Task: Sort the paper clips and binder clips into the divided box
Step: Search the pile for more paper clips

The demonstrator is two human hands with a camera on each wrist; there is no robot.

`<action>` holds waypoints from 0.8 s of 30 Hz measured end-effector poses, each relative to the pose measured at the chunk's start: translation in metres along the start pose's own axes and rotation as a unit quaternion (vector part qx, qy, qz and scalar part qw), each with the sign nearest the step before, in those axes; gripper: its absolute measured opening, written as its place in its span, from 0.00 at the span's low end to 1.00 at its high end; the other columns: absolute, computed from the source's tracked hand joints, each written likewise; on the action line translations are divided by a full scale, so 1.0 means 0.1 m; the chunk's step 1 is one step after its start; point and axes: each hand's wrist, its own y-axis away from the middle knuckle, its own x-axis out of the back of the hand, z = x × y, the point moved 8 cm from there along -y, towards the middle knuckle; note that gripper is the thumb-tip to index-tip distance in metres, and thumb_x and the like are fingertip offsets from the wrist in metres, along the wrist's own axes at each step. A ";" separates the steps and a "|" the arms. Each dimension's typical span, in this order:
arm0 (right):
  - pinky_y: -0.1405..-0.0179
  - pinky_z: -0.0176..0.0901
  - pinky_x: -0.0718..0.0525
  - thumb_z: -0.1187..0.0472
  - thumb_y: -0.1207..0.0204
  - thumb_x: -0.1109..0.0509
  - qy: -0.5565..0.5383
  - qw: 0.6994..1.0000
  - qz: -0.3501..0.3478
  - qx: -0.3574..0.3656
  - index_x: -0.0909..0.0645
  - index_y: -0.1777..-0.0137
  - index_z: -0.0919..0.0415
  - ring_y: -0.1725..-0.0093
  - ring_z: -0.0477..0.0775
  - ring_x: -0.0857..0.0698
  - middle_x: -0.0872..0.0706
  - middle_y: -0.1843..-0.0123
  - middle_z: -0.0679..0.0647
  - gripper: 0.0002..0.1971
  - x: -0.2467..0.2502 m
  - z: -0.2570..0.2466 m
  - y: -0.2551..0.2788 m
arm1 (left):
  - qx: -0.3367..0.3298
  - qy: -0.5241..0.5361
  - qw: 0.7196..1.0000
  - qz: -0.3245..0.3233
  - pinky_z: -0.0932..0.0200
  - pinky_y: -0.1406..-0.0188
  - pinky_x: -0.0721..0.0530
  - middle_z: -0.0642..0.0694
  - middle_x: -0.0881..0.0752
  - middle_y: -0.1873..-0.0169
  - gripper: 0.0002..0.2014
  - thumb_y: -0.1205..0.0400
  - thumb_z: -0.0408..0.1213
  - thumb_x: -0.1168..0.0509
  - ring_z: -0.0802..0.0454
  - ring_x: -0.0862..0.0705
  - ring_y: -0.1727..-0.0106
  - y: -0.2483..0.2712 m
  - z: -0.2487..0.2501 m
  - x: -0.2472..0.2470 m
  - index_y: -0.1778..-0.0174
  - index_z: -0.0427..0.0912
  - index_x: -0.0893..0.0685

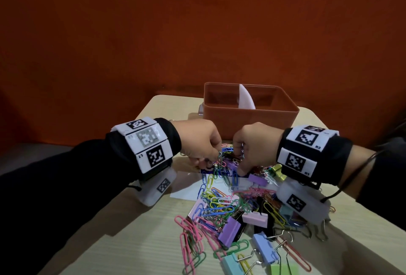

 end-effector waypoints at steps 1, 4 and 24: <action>0.61 0.42 0.19 0.50 0.42 0.16 0.013 1.000 -0.002 0.002 0.16 0.52 0.56 0.61 0.49 0.20 0.19 0.66 0.44 0.21 0.00 -0.02 -0.01 | -0.001 -0.002 1.000 0.002 0.51 0.57 0.11 0.38 0.08 0.60 0.06 0.20 0.36 0.33 0.49 0.14 0.67 0.00 0.00 0.00 0.55 0.38 0.12; 0.60 0.43 0.18 0.53 0.41 0.16 0.042 0.999 -0.005 0.013 0.15 0.52 0.57 0.59 0.52 0.19 0.18 0.63 0.47 0.19 -0.02 -0.08 -0.04 | -0.002 -0.005 1.000 0.004 0.51 0.56 0.11 0.37 0.08 0.60 0.06 0.20 0.36 0.33 0.49 0.14 0.67 0.00 0.01 0.00 0.56 0.38 0.12; 0.60 0.42 0.19 0.63 0.36 0.19 0.043 0.998 -0.030 0.034 0.17 0.49 0.54 0.60 0.51 0.21 0.24 0.67 0.43 0.16 -0.06 -0.11 0.02 | -0.002 0.023 1.000 0.021 0.61 0.65 0.13 0.40 0.09 0.65 0.06 0.20 0.33 0.33 0.53 0.15 0.70 0.05 0.06 0.04 0.55 0.36 0.12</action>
